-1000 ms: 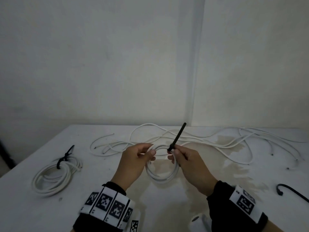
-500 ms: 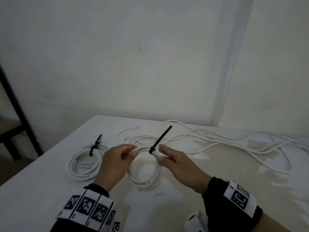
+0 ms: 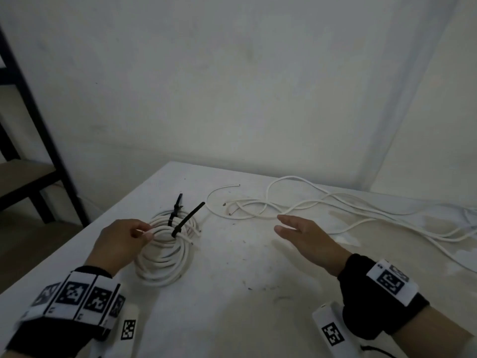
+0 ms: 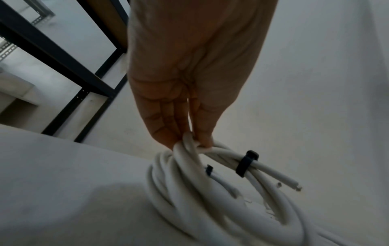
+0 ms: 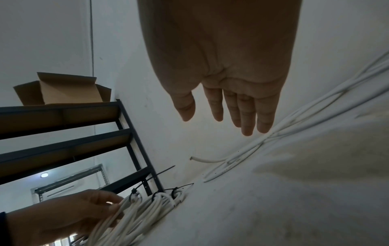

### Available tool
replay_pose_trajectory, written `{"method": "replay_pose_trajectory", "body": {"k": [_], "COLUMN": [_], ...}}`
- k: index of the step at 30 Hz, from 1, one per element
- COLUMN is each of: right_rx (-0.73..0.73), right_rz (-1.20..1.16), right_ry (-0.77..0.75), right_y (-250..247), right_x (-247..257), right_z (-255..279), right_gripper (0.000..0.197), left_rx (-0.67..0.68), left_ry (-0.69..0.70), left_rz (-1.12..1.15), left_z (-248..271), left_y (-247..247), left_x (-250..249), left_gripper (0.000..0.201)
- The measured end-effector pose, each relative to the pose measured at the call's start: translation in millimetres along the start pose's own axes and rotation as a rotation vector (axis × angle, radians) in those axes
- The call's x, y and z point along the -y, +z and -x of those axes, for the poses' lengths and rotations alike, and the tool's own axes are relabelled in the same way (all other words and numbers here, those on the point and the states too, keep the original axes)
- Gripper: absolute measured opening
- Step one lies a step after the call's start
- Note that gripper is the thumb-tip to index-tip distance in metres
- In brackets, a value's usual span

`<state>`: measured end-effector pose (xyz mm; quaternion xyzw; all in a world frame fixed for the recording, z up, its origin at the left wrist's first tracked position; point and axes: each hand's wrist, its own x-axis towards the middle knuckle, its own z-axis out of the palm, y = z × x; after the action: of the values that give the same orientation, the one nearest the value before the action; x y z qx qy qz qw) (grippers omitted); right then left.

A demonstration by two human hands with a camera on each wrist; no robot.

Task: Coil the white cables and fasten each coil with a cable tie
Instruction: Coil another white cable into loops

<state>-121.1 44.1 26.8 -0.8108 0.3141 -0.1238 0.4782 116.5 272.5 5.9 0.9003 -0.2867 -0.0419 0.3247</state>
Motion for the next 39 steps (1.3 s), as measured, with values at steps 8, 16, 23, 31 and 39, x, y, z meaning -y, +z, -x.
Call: {"method": "replay_pose_trajectory", "body": {"k": [8,16,23,31,39], "right_rx": [-0.064,-0.123,-0.120,-0.044,0.299], "right_rz": [0.028,0.084,0.291,0.577,0.856], "right_ry": [0.055,0.081,0.127,0.059,0.032], "right_y": [-13,-35,-65,-98,-75], "right_x": [-15,-34,-51,-59,-55], "right_z": [-15,-34,-52,-89,-132], "right_gripper": [0.043,0.040,0.041,0.044,0.056], "left_rx": [-0.022,-0.075,-0.062,0.160,0.505], "left_ry": [-0.104,-0.039,0.157,0.289,0.273], "left_rz": [-0.130,-0.139,-0.182,-0.237,-0.642], "left_z": [-16,-10,-13,-34,-56], "left_y": [0,8,44,107,153], "left_x": [2,-40,-109,-164,-176], "left_gripper": [0.019,0.029,0.029,0.025,0.039]}}
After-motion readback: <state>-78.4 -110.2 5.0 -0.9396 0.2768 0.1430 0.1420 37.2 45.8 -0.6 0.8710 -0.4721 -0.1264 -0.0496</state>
